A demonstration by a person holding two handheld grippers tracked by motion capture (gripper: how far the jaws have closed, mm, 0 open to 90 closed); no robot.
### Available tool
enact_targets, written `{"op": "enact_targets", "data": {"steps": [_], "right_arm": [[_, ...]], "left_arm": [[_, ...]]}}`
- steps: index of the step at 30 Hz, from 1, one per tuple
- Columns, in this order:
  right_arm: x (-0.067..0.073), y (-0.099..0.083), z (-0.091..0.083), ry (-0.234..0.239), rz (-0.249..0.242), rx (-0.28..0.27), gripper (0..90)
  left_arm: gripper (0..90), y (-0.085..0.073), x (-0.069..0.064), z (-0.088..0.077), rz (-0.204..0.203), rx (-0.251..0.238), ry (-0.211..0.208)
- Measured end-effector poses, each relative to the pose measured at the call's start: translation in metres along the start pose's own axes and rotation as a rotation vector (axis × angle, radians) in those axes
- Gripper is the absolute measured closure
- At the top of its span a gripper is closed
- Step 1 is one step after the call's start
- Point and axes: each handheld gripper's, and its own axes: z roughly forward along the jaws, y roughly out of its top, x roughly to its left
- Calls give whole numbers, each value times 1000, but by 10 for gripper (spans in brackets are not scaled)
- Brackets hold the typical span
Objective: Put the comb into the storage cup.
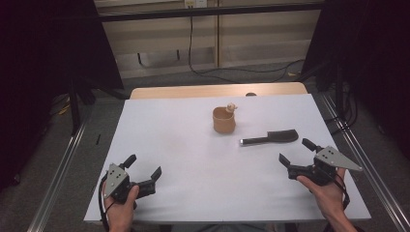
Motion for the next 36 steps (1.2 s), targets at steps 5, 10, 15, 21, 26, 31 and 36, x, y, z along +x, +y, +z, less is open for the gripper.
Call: {"op": "enact_targets", "data": {"steps": [5,10,15,21,26,31,36], "right_arm": [[-1,8,9,14,9,-11,33],[-3,12,17,27,13,6,65],[-6,17,26,43,17,17,83],[-9,24,37,23,22,2,74],[-12,23,44,1,19,-10,82],[-17,30,56,-10,9,-22,97],[-22,33,68,-17,19,-28,145]], "left_arm": [[16,0,0,-1,2,-1,2],[16,0,2,-2,-1,-2,4],[17,0,1,-1,3,-1,1],[16,0,0,-2,4,-8,-11],[16,-1,1,-1,2,3,-6],[16,-1,1,0,2,4,-4],[16,-1,1,-1,5,7,-5]]}}
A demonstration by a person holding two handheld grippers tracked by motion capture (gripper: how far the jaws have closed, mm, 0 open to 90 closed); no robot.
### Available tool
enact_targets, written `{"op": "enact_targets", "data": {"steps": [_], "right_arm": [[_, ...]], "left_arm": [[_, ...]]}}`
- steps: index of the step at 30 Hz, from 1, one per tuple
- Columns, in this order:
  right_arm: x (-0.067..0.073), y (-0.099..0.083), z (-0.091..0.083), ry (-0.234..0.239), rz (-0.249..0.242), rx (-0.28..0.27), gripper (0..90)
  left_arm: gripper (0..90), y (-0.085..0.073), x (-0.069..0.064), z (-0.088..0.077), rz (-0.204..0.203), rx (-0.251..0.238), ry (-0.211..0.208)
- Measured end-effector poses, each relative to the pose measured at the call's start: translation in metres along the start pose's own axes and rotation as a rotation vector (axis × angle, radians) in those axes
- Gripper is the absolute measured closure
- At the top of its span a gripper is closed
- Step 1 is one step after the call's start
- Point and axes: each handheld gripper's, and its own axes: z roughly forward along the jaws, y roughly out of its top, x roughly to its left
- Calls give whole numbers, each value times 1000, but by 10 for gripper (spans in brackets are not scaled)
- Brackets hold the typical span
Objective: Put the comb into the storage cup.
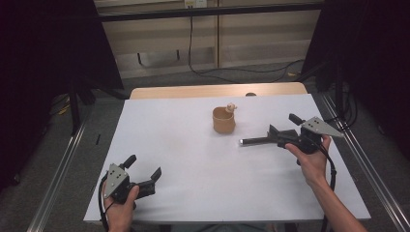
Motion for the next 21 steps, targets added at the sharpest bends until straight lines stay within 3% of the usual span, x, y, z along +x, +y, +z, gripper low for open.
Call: {"op": "enact_targets", "data": {"steps": [5,6,7,12,21], "right_arm": [[-2,-5,5,-15,11,30,169],[-5,-7,5,-23,14,51,227],[-5,-7,5,-23,14,51,227],[-12,-6,3,-15,20,49,394],[-18,-7,3,19,36,111,689]], "left_arm": [[16,0,0,0,0,3,0],[16,0,0,0,-8,-5,-2],[16,0,0,0,-8,-5,-2],[16,0,0,0,-7,-4,-3],[16,0,0,0,-8,-2,-2]]}}
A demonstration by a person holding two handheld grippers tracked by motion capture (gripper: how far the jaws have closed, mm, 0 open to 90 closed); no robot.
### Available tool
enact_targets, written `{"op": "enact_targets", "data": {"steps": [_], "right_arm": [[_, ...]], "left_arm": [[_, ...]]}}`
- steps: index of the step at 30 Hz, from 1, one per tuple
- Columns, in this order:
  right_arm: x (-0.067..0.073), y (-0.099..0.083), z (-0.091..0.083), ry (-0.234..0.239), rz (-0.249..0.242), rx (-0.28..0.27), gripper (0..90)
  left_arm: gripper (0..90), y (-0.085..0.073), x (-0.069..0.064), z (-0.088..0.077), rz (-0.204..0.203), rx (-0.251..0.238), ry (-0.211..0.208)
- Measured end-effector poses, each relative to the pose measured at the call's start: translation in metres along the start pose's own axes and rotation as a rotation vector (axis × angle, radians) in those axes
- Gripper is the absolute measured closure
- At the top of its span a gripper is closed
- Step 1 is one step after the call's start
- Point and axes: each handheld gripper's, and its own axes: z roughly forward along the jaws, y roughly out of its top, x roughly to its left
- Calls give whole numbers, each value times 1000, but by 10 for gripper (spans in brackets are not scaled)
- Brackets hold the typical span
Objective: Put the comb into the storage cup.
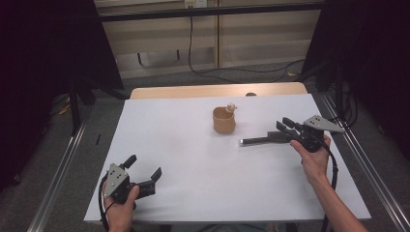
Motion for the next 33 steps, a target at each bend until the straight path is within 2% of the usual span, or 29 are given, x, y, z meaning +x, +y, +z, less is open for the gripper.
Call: {"op": "enact_targets", "data": {"steps": [5,6,7,8,11,12,13,14,16,18,19,20,26,33], "right_arm": [[-1,4,2,38,-2,25,823],[-1,4,2,38,-2,25,823],[1,6,3,62,-11,45,893],[2,6,5,72,-9,50,900],[4,6,7,85,-18,71,900],[6,6,9,103,-18,105,900],[6,6,9,103,-18,105,900],[8,6,12,131,-3,137,900],[8,7,15,161,9,166,900],[10,8,19,181,9,201,900],[10,8,19,181,9,201,900],[11,8,23,200,9,231,900],[14,5,34,230,13,292,900],[19,10,47,292,5,390,900]], "left_arm": [[16,0,0,0,9,1,0],[16,0,0,0,9,1,0],[16,0,0,0,4,1,0],[16,0,0,0,4,2,0],[16,0,0,0,2,-1,0],[16,0,0,0,2,-3,0],[16,0,0,0,2,-3,0],[16,0,0,0,3,1,-1],[16,0,0,0,1,-1,0],[16,0,0,0,13,3,2],[16,0,0,0,13,3,2],[16,0,0,0,14,6,0],[16,0,1,0,11,7,3],[16,0,1,0,14,8,4]]}}
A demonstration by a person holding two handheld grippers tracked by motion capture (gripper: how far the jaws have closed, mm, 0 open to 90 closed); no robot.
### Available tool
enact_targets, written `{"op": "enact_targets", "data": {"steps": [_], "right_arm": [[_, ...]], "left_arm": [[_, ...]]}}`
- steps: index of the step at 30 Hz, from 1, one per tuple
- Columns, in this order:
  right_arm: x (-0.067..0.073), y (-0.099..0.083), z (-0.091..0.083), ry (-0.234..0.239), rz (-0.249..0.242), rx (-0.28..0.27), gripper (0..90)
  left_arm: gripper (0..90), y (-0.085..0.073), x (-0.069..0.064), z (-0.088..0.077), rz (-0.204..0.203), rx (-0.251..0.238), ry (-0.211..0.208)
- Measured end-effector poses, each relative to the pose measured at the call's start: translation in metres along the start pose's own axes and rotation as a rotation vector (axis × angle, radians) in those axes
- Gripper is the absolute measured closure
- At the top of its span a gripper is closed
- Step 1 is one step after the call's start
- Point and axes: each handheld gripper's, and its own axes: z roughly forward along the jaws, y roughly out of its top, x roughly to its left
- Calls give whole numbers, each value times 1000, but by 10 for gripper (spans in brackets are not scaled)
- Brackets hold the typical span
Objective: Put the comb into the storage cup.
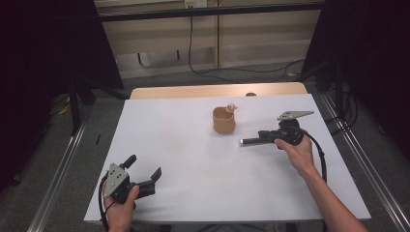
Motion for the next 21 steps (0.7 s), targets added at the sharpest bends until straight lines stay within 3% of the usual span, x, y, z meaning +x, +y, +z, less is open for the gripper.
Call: {"op": "enact_targets", "data": {"steps": [6,13,21], "right_arm": [[2,6,11,25,-9,83,900],[3,11,24,67,-27,170,900],[10,11,35,91,-59,230,900]], "left_arm": [[18,-1,2,0,-19,12,10],[18,-1,2,0,-15,3,9],[18,0,1,-1,0,2,16]]}}
